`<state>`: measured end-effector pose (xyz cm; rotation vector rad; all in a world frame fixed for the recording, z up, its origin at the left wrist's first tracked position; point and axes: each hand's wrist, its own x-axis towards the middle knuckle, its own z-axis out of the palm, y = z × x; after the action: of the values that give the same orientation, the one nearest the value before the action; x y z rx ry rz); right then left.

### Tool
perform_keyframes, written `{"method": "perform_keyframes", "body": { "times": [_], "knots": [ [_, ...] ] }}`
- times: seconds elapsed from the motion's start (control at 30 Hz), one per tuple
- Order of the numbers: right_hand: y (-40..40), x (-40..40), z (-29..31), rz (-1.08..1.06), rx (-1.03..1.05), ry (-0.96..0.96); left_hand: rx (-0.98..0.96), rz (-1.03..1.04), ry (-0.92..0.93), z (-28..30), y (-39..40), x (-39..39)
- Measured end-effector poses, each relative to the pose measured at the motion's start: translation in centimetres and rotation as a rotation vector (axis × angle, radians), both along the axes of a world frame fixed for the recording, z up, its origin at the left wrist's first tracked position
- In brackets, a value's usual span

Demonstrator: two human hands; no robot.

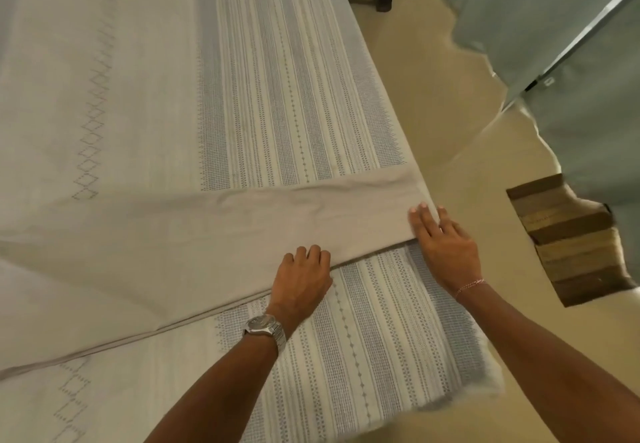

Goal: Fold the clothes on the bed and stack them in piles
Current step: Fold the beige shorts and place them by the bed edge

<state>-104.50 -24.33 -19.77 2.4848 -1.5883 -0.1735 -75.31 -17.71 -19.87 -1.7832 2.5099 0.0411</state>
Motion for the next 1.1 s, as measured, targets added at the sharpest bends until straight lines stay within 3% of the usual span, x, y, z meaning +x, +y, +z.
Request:
{"method": "perform_keyframes", "body": {
  "times": [0.1,0.2,0.4,0.47,0.57,0.67,0.8,0.93,1.1],
  "knots": [
    [0.6,-0.7,-0.2,-0.058,-0.025,-0.102,-0.006,-0.027,0.021,0.0,-0.2,-0.5],
    [1.2,0.5,0.6,-0.38,-0.003,-0.496,0.022,-0.016,0.014,0.2,-0.5,-0.8],
    [-2.0,1.8,3.2,-1.285,0.553,-1.467,0.06,-0.043,0.018,0.1,-1.6,-1.6],
    [-3.9,1.0,3.8,-1.434,0.776,-1.653,0.066,-0.053,0.034,-0.1,-1.7,-1.6],
    [-6.4,0.1,3.3,-1.385,0.987,-1.638,0.054,-0.096,0.049,-0.3,-1.6,-1.6],
    [-8.8,0.5,2.7,-1.179,1.081,-1.549,0.025,-0.185,0.072,-0.6,-1.4,-1.8],
    [-11.8,2.6,3.7,-1.07,1.028,-1.285,0.038,-0.187,0.12,-0.7,-1.9,-1.9],
    [-13.4,3.9,4.1,-0.942,1.08,-1.123,0.077,-0.086,0.227,-0.2,-2.4,-1.2],
    [-13.0,2.3,4.1,-0.642,1.08,-1.212,0.052,0.202,0.211,-0.3,-3.4,1.3]
  ]
}}
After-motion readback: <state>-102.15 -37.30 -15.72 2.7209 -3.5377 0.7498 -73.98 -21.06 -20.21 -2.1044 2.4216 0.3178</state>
